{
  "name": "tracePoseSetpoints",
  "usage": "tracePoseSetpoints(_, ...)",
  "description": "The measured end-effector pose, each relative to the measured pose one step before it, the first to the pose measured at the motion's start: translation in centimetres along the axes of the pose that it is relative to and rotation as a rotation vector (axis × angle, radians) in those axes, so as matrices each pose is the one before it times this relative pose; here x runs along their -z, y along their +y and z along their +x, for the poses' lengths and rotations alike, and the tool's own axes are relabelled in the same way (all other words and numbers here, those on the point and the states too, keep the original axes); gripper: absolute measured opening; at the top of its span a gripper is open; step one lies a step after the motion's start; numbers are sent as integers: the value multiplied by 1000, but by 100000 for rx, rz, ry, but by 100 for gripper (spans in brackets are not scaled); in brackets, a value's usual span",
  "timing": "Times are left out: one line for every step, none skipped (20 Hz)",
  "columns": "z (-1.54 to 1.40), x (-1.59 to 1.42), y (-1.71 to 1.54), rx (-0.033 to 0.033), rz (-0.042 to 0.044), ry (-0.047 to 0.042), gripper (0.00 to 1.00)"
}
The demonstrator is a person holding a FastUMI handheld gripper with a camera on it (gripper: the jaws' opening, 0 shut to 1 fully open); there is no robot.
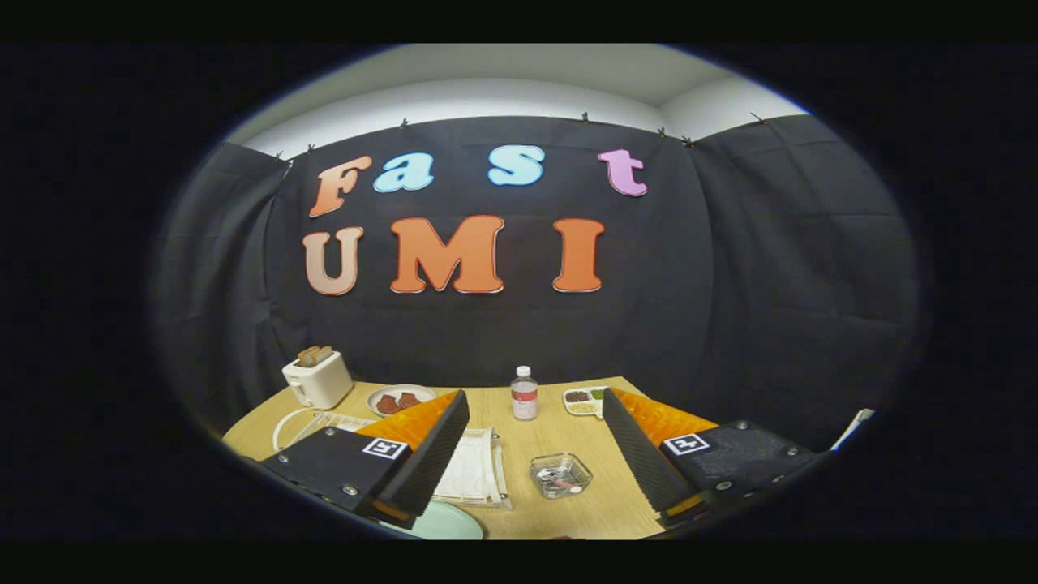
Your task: Take the plate from the dish rack, then take the spoon from the basket and place it into the plate.
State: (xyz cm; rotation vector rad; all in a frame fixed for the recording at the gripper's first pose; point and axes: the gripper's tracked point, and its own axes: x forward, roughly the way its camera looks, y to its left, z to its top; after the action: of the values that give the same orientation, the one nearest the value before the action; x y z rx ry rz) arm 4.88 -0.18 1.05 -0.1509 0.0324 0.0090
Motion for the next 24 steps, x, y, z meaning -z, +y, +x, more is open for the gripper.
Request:
tracePoseSetpoints(565, 974, -569, 230, 649, 675, 99)
tracePoseSetpoints(755, 1358, -888, 1037, 464, 1679, 99)
tracePoseSetpoints(743, 1702, -854, 1324, 69, 2815, 99)
tracePoseSetpoints(682, 1769, -698, 1505, -55, 3170, 99)
tracePoseSetpoints(706, 1958, -599, 1284, -318, 2883, 99)
tracePoseSetpoints(549, 1371, -88, -180, 163, 2185, 99)
tracePoseSetpoints(416, 1657, 133, -684, 762, 1794, 98)
tracePoseSetpoints(486, 1957, -10, -448, 1087, 3581, 98)
tracePoseSetpoints(592, 2128, 115, -474, 546, 4019, 96)
tracePoseSetpoints(414, 2031, -150, 92, -214, 4204, 90)
tracePoseSetpoints(627, 1657, -285, 1102, -586, 2864, 88)
tracePoseSetpoints(555, 1075, -101, 29, -562, 2261, 82)
tracePoseSetpoints(467, 1022, -26, -238, 58, 2453, 78)
tracePoseSetpoints(264, 567, 1, -407, 359, 1805, 69)
tracePoseSetpoints(343, 304, -33, -308, 711, 1221, 63)
tracePoseSetpoints(207, -115, 5, 414, 672, -2, 46)
tracePoseSetpoints(-88, -648, 274, -1641, 1177, -1726, 35)
tracePoseSetpoints(-229, -516, -156, 1363, -448, -1507, 26)
tracePoseSetpoints(-347, -430, 215, -702, -927, -173, 18)
tracePoseSetpoints(-798, -816, 210, -697, -71, -1292, 9)
tracePoseSetpoints(-855, -1087, 93, -53, -1024, -1910, 8)
tracePoseSetpoints(-611, -1108, -2, 505, -1582, -2545, 8)
tracePoseSetpoints(-1134, -1373, 188, -639, -1671, -2675, 8)
tracePoseSetpoints(-1204, -1371, 481, -1478, -1264, -2719, 8)
